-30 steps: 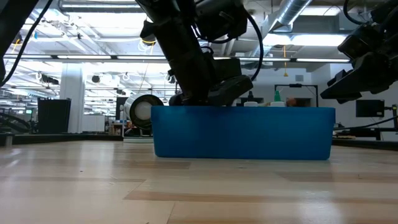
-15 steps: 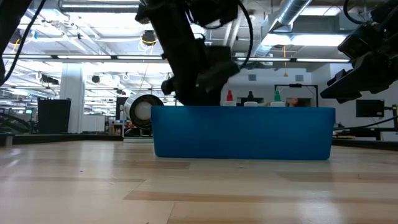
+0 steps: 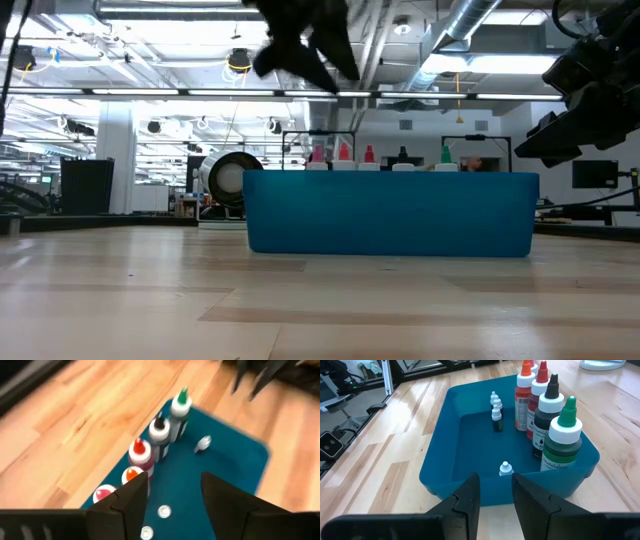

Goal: Pick & Place food coloring
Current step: Return to Home Position

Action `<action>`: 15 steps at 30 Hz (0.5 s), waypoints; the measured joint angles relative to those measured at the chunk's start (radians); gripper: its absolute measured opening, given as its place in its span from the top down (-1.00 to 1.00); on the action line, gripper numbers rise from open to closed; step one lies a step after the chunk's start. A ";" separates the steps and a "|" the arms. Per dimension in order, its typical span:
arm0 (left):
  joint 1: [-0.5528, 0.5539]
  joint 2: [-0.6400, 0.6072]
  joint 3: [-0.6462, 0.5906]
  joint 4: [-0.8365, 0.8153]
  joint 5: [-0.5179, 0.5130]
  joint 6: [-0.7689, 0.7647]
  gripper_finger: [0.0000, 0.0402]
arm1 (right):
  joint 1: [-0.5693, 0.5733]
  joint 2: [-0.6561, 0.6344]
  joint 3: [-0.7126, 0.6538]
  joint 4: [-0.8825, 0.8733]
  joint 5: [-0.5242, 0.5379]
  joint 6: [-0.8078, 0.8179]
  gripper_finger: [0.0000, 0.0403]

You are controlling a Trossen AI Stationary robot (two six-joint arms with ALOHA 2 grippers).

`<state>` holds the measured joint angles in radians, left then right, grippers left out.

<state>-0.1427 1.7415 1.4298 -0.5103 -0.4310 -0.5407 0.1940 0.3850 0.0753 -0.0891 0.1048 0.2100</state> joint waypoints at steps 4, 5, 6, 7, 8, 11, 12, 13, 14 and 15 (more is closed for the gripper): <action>-0.016 -0.103 0.001 -0.043 -0.001 -0.001 0.13 | 0.000 0.000 0.000 0.000 0.000 0.000 0.49; -0.022 -0.129 0.001 -0.064 -0.001 0.001 0.13 | 0.000 0.000 0.000 0.000 0.000 0.000 0.49; -0.026 -0.151 0.001 -0.089 -0.002 0.005 0.13 | 0.000 0.000 0.000 0.000 0.000 0.001 0.49; -0.030 -0.173 0.001 -0.113 -0.003 0.009 0.13 | 0.000 0.000 0.000 0.001 0.000 0.001 0.49; -0.036 -0.192 0.001 -0.143 -0.004 0.017 0.13 | 0.000 0.000 0.000 0.002 0.000 0.001 0.49; -0.051 -0.233 0.002 -0.248 -0.009 0.021 0.13 | 0.000 0.000 0.000 0.008 0.000 0.002 0.49; -0.056 -0.242 0.002 -0.278 -0.018 0.020 0.13 | 0.000 0.000 0.000 0.008 0.000 0.002 0.49; -0.064 -0.251 0.002 -0.308 -0.034 0.011 0.13 | 0.000 0.000 0.000 0.008 0.000 0.002 0.49; -0.071 -0.255 0.002 -0.337 -0.061 0.004 0.13 | 0.000 0.000 0.000 0.008 0.000 0.002 0.49; -0.075 -0.258 0.002 -0.357 -0.091 -0.001 0.13 | 0.000 0.000 0.000 0.008 0.000 0.002 0.49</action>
<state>-0.2181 1.4833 1.4315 -0.8675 -0.5217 -0.5420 0.1938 0.3851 0.0750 -0.0814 0.1047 0.2115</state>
